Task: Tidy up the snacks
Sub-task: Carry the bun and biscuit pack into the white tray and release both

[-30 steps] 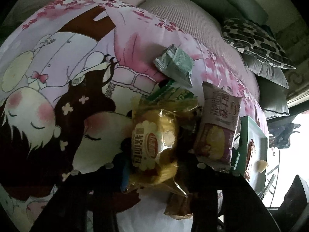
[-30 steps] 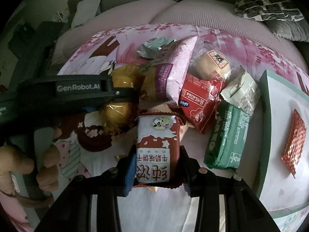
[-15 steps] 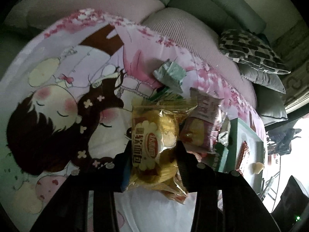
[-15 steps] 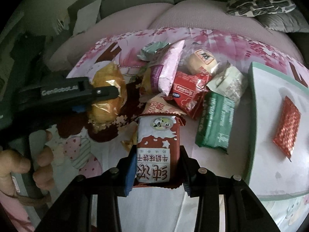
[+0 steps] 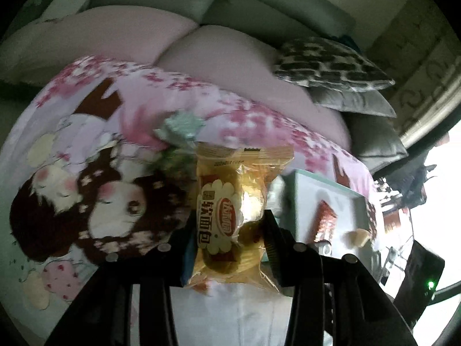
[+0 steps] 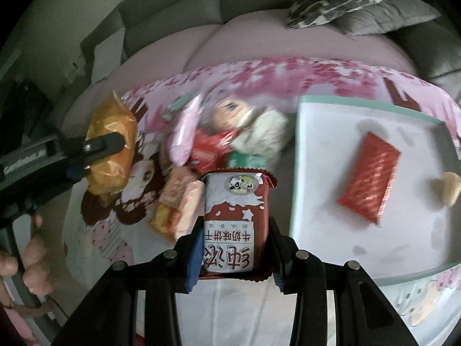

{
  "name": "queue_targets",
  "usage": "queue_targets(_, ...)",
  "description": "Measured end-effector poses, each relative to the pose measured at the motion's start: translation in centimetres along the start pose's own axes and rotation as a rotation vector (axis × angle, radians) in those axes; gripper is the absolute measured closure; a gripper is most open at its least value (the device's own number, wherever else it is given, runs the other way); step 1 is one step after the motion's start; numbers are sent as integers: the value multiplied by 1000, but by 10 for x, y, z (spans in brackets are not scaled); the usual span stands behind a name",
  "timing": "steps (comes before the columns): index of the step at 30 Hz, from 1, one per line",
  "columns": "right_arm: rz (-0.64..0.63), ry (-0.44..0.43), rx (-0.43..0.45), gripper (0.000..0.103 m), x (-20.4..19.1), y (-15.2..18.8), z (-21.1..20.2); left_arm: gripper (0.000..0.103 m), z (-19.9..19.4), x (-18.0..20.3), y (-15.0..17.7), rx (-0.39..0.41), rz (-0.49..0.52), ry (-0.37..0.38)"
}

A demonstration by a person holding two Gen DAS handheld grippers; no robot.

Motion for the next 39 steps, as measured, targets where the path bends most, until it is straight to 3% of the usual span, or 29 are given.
queue_targets(17, 177, 165, 51, 61, 144, -26, -40, 60, 69, 132, 3, -115, 269, 12)
queue_targets(28, 261, 242, 32, 61, 206, -44, -26, 60, 132, 163, 1, -201, 307, 15)
queue_targets(39, 294, 261, 11, 61, 232, -54, -7, 60, 161, 173, -8, -223, 321, -17)
Point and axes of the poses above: each gripper's, at about its wrist camera, not at the fingertips, and z roughly the way its jaws point, x to its right, y to its underside, the point moved 7 cm from there along z, roughly the way its jaws point, and after that the axes turned 9 degrees about -x, right-handed, at the moved point
